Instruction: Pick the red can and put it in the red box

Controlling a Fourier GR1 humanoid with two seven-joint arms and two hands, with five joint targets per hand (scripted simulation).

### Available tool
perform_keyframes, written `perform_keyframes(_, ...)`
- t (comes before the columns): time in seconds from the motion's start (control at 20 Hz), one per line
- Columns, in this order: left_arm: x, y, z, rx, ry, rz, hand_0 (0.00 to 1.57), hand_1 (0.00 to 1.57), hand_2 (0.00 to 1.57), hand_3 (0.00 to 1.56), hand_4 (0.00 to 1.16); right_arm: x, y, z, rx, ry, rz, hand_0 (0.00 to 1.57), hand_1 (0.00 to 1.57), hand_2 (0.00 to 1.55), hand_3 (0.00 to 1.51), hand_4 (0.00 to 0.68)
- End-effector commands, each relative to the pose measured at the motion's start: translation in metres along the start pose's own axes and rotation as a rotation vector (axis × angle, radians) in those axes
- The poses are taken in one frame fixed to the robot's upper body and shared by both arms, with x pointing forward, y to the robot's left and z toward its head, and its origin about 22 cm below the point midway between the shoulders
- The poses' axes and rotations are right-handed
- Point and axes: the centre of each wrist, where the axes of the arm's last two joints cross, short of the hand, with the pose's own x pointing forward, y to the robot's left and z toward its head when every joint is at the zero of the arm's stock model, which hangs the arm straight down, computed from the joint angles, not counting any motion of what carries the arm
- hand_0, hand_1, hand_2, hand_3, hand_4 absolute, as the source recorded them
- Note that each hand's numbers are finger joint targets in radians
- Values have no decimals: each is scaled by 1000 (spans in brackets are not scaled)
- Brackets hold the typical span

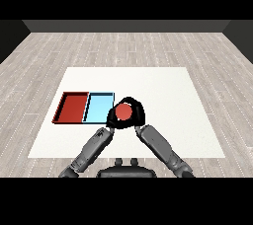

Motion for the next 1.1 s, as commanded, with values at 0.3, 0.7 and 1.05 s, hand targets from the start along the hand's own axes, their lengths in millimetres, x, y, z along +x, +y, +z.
perform_keyframes(0.3, 9, -9, 2, 77, -51, -6, 1571, 1571, 1560, 1478, 1136, -4, -20, 12, 25, 28, -17, 1498, 1498, 1444, 1393, 646)
perform_keyframes(0.7, 3, -7, -3, 79, -147, 14, 1571, 1571, 1571, 1513, 1147, -7, -2, 3, 10, 100, 46, 0, 0, 0, 0, 0)
perform_keyframes(1.05, -5, -5, 12, 123, -128, -30, 1571, 1571, 1571, 1501, 1138, -6, 1, 12, 5, 124, 21, 0, 0, 0, 0, 0)
